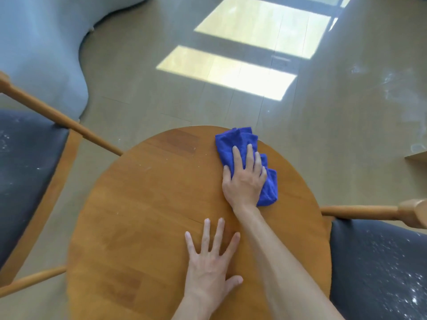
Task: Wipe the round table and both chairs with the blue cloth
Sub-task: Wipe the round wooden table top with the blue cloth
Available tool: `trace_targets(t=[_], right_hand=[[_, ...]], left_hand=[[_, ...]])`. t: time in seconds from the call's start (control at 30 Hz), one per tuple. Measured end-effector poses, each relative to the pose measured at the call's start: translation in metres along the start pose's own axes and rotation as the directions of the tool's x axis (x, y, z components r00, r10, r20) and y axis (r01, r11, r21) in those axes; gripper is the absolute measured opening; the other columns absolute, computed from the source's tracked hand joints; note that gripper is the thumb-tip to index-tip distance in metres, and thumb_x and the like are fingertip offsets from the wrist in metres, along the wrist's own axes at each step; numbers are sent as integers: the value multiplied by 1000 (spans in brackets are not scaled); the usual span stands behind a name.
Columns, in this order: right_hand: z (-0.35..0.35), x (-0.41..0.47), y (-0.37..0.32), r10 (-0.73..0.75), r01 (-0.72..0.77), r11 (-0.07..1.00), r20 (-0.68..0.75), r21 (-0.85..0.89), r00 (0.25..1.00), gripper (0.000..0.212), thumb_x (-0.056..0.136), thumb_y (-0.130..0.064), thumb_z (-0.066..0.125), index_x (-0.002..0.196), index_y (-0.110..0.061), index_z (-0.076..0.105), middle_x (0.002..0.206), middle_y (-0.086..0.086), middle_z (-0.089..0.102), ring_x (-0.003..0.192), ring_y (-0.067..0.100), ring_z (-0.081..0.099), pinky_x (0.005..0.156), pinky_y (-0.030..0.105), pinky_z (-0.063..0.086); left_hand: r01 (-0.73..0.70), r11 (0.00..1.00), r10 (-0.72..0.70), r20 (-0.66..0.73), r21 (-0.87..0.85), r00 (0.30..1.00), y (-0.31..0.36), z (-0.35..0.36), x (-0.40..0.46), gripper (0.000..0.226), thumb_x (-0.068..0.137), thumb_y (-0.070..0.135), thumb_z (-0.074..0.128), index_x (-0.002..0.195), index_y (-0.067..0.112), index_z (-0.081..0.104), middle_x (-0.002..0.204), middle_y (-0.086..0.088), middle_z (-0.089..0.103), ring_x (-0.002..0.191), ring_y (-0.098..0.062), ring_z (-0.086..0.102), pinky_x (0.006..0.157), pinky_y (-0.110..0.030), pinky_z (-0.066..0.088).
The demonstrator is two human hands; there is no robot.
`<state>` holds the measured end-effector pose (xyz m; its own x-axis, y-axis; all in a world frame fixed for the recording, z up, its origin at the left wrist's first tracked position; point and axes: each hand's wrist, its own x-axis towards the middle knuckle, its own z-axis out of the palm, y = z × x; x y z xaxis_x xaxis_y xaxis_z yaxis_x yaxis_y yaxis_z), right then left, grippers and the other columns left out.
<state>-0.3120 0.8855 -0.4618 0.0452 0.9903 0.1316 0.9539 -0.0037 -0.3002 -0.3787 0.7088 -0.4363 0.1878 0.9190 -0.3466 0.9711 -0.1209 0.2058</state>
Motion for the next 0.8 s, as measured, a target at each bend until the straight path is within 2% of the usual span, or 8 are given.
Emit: trace_targets(t=[0.13, 0.23, 0.3, 0.37, 0.47, 0.6, 0.7, 0.8], right_hand=[[20, -10, -79, -366, 348, 924, 107, 156, 925, 50, 82, -39, 45, 129, -28, 60, 147, 5, 47, 133, 31, 44, 104, 52, 38], [26, -8, -78, -606, 578, 792, 146, 197, 782, 46, 86, -38, 45, 128, -28, 62, 145, 2, 49, 132, 28, 47, 103, 51, 40], [23, 2, -63, -641, 615, 766, 143, 186, 754, 45, 87, -37, 46, 128, -28, 62, 145, 2, 50, 132, 28, 47, 103, 49, 41], [18, 11, -47, -622, 600, 781, 135, 172, 771, 44, 88, -37, 48, 128, -26, 62, 145, 3, 50, 132, 28, 47, 102, 49, 41], [7, 18, -17, -550, 535, 833, 115, 138, 827, 43, 89, -37, 53, 130, -24, 60, 146, 5, 48, 134, 28, 45, 103, 47, 40], [-11, 13, 37, -383, 381, 923, 68, 44, 921, 46, 92, -39, 49, 134, -21, 57, 147, 8, 46, 133, 31, 45, 102, 47, 39], [-23, -7, 64, -171, 172, 984, 27, -41, 985, 50, 92, -40, 45, 134, -16, 56, 147, 12, 45, 130, 37, 45, 96, 53, 42], [-26, -19, 52, 106, -107, 992, -21, -66, 994, 55, 91, -40, 40, 138, -15, 51, 149, 14, 41, 134, 38, 39, 97, 58, 38]], left_hand=[[-2, 999, 2, 6, -54, 1000, -3, 8, 3, 72, 72, 56, 41, 140, 30, 40, 142, -5, 42, 133, -40, 33, 93, -76, 21], [-8, 998, 8, 10, -59, 1000, -6, 9, 3, 79, 70, 64, 41, 140, 29, 39, 145, -6, 42, 135, -41, 34, 94, -75, 21], [-26, 999, 26, 10, -48, 1000, -8, 6, 4, 90, 60, 75, 50, 138, 31, 40, 148, -8, 39, 138, -41, 29, 95, -75, 21], [-45, 998, 44, -7, -39, 999, -10, 1, 4, 99, 52, 80, 60, 137, 34, 42, 151, -10, 33, 138, -40, 27, 98, -74, 18], [-48, 998, 46, -50, -33, 998, -20, -7, 6, 92, 54, 76, 65, 134, 35, 46, 150, -10, 32, 135, -37, 32, 99, -70, 20], [53, 998, -54, -57, -28, 997, -52, -18, 9, 88, 62, 74, 62, 137, 33, 44, 153, -13, 29, 139, -38, 29, 102, -69, 24], [131, 991, -132, -64, -27, 989, -84, -22, 3, 91, 67, 74, 57, 144, 32, 35, 155, -14, 24, 142, -39, 22, 105, -70, 20], [163, 985, -167, -64, -63, 984, -104, -18, -17, 86, 75, 73, 44, 148, 30, 29, 158, -16, 15, 144, -39, 13, 107, -67, 14]])
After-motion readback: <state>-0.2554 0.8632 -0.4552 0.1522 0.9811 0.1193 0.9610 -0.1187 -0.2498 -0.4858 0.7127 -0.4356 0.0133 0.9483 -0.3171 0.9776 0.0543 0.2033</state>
